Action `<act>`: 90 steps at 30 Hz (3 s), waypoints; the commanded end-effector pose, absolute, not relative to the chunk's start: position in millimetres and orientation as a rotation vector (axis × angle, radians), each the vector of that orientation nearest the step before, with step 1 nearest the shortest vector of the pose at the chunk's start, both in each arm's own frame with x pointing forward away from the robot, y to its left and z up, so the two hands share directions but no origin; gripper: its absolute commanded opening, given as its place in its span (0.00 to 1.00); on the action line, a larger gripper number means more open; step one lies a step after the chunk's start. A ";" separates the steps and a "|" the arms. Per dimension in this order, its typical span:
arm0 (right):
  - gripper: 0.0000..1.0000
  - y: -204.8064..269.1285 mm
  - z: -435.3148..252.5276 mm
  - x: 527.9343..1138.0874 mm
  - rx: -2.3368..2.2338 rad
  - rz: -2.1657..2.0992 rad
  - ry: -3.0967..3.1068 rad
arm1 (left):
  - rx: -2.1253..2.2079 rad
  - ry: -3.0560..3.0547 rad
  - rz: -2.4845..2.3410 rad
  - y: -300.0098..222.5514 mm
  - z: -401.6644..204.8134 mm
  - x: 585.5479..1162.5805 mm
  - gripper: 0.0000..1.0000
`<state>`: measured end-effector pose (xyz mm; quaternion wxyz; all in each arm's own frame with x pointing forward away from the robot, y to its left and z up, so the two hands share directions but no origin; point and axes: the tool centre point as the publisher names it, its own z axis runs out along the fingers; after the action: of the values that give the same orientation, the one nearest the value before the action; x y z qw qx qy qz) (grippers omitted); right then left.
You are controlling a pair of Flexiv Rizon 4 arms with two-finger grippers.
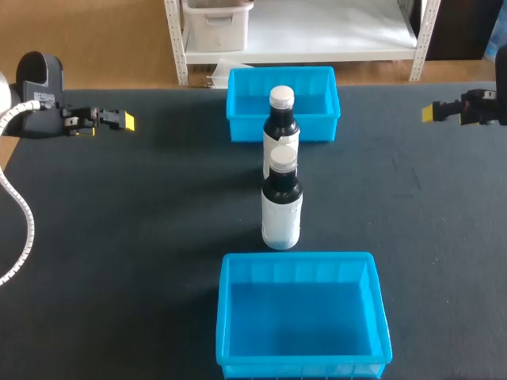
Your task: Pick up the bottle, and place it in the far bin if it is heavy, or in the near bin if it is light.
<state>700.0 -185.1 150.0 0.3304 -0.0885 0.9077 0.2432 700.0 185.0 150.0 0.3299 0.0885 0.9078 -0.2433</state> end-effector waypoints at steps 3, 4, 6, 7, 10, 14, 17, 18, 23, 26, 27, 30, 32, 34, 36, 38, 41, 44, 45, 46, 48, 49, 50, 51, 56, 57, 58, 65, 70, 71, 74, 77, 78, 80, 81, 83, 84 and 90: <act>1.00 -185.1 150.0 700.0 -0.231 0.636 2.374 | 0.231 2.374 -0.636 185.0 150.0 700.0 1.00; 1.00 -185.1 150.0 700.0 -0.231 0.636 2.374 | 0.231 2.374 -0.636 185.0 150.0 700.0 1.00; 1.00 -185.1 150.0 700.0 -0.231 0.636 2.374 | 0.231 2.374 -0.636 185.0 150.0 700.0 1.00; 1.00 -185.1 150.0 700.0 -0.231 0.636 2.374 | 0.231 2.374 -0.636 185.0 150.0 700.0 1.00; 1.00 -185.1 150.0 700.0 -0.231 0.636 2.374 | 0.231 2.374 -0.636 185.0 150.0 700.0 1.00; 1.00 -185.1 150.0 700.0 -0.231 0.636 2.374 | 0.231 2.374 -0.636 185.0 150.0 700.0 1.00; 1.00 -182.8 148.0 699.9 -0.440 0.602 2.367 | 0.231 2.374 -0.636 185.0 150.0 700.0 1.00; 1.00 -181.9 148.4 699.7 -0.556 0.599 2.354 | 0.231 2.374 -0.636 185.0 150.0 700.0 1.00; 1.00 -183.9 145.5 698.3 -0.986 0.622 2.257 | 0.231 2.374 -0.636 185.0 150.0 700.0 1.00; 1.00 -184.4 144.8 693.9 -1.191 0.710 2.181 | 0.231 2.374 -0.636 185.0 150.0 700.0 1.00; 1.00 -184.4 144.8 693.9 -1.191 0.710 2.181 | 0.231 2.374 -0.636 185.0 150.0 700.0 1.00; 1.00 -184.4 144.8 693.9 -1.191 0.710 2.181 | 0.231 2.374 -0.636 185.0 150.0 700.0 1.00; 1.00 -184.4 144.8 693.9 -1.191 0.710 2.181 | 0.231 2.374 -0.636 185.0 150.0 700.0 1.00; 1.00 -184.4 144.8 693.9 -1.191 0.710 2.181 | 0.231 2.374 -0.636 185.0 150.0 700.0 1.00; 1.00 -184.4 144.8 693.9 -1.191 0.710 2.181 | 0.231 2.374 -0.636 185.0 150.0 700.0 1.00; 1.00 -184.4 144.8 693.9 -1.191 0.710 2.181 | 0.231 2.374 -0.636 185.0 150.0 700.0 1.00; 1.00 -184.4 144.8 693.9 -1.191 0.710 2.181 | 0.231 2.374 -0.636 185.0 150.0 700.0 1.00; 1.00 -184.4 144.8 693.9 -1.191 0.710 2.181 | 0.231 2.374 -0.636 185.0 150.0 700.0 1.00; 1.00 -184.4 144.8 693.9 -1.191 0.710 2.181 | 0.231 2.374 -0.636 185.0 150.0 700.0 1.00; 1.00 -184.4 144.8 693.9 -1.191 0.710 2.181 | 0.231 2.374 -0.636 185.0 150.0 700.0 1.00; 1.00 -184.4 144.8 693.9 -1.191 0.710 2.181 | 0.231 2.374 -0.636 185.0 150.0 700.0 1.00; 1.00 -184.4 144.8 693.9 -1.191 0.710 2.181 | 0.231 2.374 -0.636 185.0 150.0 700.0 1.00; 1.00 -183.1 143.5 691.9 -1.231 0.694 2.118 | 0.231 2.374 -0.636 185.0 150.0 700.0 1.00; 1.00 -180.6 144.7 687.5 -1.264 0.684 2.054 | 0.231 2.374 -0.636 185.0 150.0 700.0 1.00; 1.00 -164.7 149.3 663.6 -1.365 0.628 1.856 | 0.231 2.374 -0.636 185.0 150.0 700.0 1.00; 1.00 -160.5 149.8 657.5 -1.378 0.632 1.822 | 0.231 2.374 -0.636 185.0 150.0 700.0 1.00; 1.00 -157.6 149.7 654.1 -1.380 0.620 1.812 | 0.231 2.374 -0.636 185.0 150.0 700.0 1.00; 1.00 -129.5 151.5 632.8 -1.410 0.549 1.741 | 0.231 2.374 -0.636 185.0 150.0 700.0 1.00; 1.00 -105.8 151.5 628.1 -1.428 0.553 1.719 | 0.231 2.374 -0.636 185.0 150.0 700.0 1.00; 1.00 -100.6 151.3 627.1 -1.433 0.565 1.714 | 0.231 2.374 -0.636 185.0 150.0 700.0 1.00; 1.00 -84.5 149.9 623.7 -1.458 0.612 1.686 | 0.231 2.374 -0.636 185.0 150.0 700.0 1.00; 1.00 -69.3 147.1 622.8 -1.490 0.664 1.658 | 0.231 2.374 -0.636 185.0 150.0 700.0 1.00; 1.00 -64.6 146.4 622.5 -1.498 0.678 1.651 | 0.231 2.374 -0.636 185.0 150.0 700.0 1.00; 1.00 -55.8 144.7 621.9 -1.517 0.699 1.640 | 0.231 2.374 -0.636 185.0 150.0 700.0 1.00; 1.00 -51.6 143.6 621.6 -1.525 0.715 1.632 | 0.231 2.374 -0.636 185.0 150.0 700.0 1.00; 1.00 -43.7 141.7 620.9 -1.539 0.746 1.614 | 0.231 2.374 -0.636 185.0 150.0 700.0 1.00; 1.00 -39.6 141.0 620.4 -1.544 0.760 1.605 | 0.231 2.374 -0.636 185.0 150.0 700.0 1.00; 1.00 -16.2 136.2 619.4 -1.573 0.794 1.591 | 0.231 2.374 -0.636 185.0 150.0 700.0 1.00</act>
<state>609.8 -27.2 142.3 0.3792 -0.6117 0.6245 0.3034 700.0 185.0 150.0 0.3299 0.0885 0.9078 -0.2433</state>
